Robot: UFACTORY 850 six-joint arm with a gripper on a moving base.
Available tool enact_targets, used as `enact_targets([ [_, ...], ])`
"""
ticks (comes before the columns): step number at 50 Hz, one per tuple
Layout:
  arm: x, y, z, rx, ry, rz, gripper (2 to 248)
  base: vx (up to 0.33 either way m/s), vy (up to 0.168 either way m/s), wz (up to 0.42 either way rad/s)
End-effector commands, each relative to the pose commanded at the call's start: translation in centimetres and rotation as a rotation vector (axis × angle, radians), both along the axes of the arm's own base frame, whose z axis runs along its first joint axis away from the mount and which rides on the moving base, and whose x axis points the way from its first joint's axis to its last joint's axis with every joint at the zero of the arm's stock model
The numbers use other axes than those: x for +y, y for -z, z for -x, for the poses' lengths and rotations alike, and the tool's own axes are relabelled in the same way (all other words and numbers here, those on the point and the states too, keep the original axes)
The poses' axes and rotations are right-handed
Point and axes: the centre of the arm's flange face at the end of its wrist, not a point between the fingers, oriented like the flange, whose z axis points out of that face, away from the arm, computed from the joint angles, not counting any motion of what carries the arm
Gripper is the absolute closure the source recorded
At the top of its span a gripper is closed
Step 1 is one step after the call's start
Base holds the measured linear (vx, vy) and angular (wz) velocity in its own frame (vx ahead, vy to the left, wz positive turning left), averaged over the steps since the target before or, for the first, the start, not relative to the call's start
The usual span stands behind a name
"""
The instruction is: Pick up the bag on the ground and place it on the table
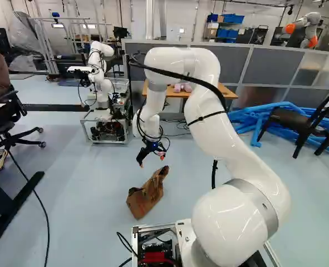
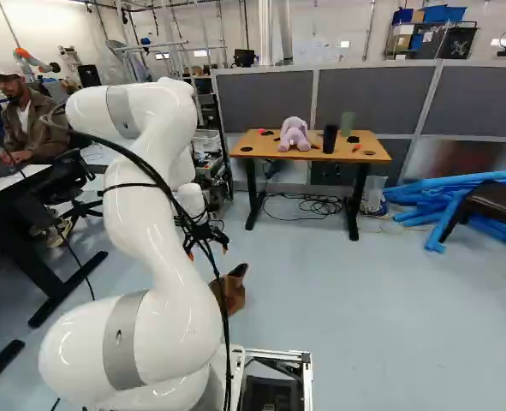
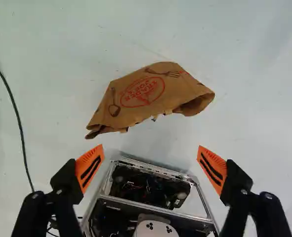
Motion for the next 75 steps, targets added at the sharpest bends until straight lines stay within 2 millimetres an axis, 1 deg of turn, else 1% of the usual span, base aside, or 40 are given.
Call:
enact_targets([
  [75,0.5,11.6,-1.6,0.063,0.77,0.06,3,0.0,0.0,0.0],
])
